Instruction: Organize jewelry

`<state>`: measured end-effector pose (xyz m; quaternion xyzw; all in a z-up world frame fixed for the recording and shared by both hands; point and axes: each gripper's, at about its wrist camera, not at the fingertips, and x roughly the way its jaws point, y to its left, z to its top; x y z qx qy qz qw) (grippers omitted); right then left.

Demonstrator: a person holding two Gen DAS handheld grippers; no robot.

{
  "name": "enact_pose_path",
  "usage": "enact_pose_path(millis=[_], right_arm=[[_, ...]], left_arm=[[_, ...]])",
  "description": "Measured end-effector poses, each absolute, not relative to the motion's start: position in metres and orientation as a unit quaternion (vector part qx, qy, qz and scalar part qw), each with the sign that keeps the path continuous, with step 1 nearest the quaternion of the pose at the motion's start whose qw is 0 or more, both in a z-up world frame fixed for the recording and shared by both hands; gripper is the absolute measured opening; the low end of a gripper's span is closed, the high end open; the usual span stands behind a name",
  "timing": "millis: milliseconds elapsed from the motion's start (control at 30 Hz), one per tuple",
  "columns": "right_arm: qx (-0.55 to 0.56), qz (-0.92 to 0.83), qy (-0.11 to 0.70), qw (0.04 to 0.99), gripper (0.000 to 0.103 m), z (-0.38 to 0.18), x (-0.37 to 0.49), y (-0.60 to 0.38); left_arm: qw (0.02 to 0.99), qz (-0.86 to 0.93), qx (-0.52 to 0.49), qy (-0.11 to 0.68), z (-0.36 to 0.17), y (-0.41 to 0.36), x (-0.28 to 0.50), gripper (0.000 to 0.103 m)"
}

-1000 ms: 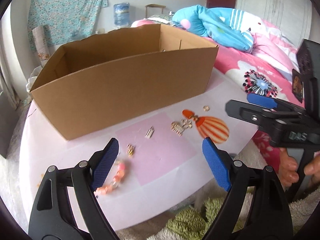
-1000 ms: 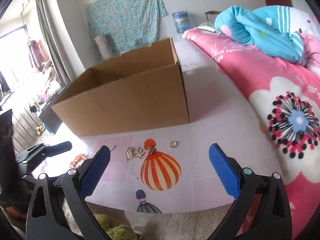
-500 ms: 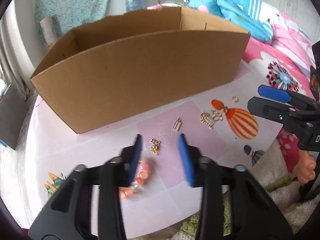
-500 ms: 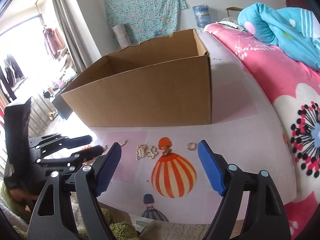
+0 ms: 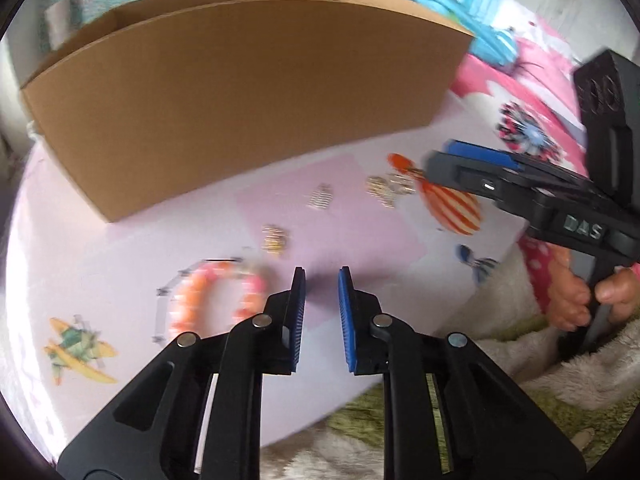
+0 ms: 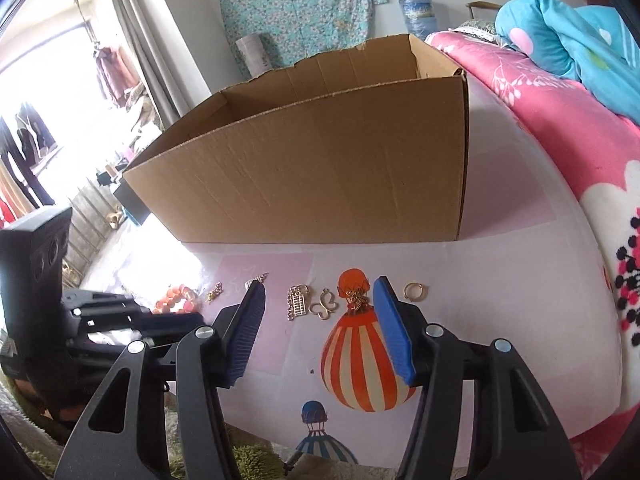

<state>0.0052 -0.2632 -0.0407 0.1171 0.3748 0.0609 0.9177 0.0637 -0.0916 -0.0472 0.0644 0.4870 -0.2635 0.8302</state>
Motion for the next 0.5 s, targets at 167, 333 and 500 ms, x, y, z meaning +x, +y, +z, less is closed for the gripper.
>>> enact_pose_path(millis=[167, 333, 500], right_arm=[[0.114, 0.061, 0.379, 0.917, 0.055, -0.043, 0.006, -0.260], [0.105, 0.060, 0.376, 0.918, 0.055, -0.040, 0.006, -0.254], [0.101, 0.061, 0.378, 0.918, 0.055, -0.038, 0.006, -0.251]], left_arm=[[0.841, -0.232, 0.063, 0.484, -0.047, -0.074, 0.073, 0.016], [0.839, -0.255, 0.053, 0.478, -0.041, -0.076, 0.077, 0.021], [0.843, -0.253, 0.088, 0.466, -0.045, -0.093, 0.080, 0.026]])
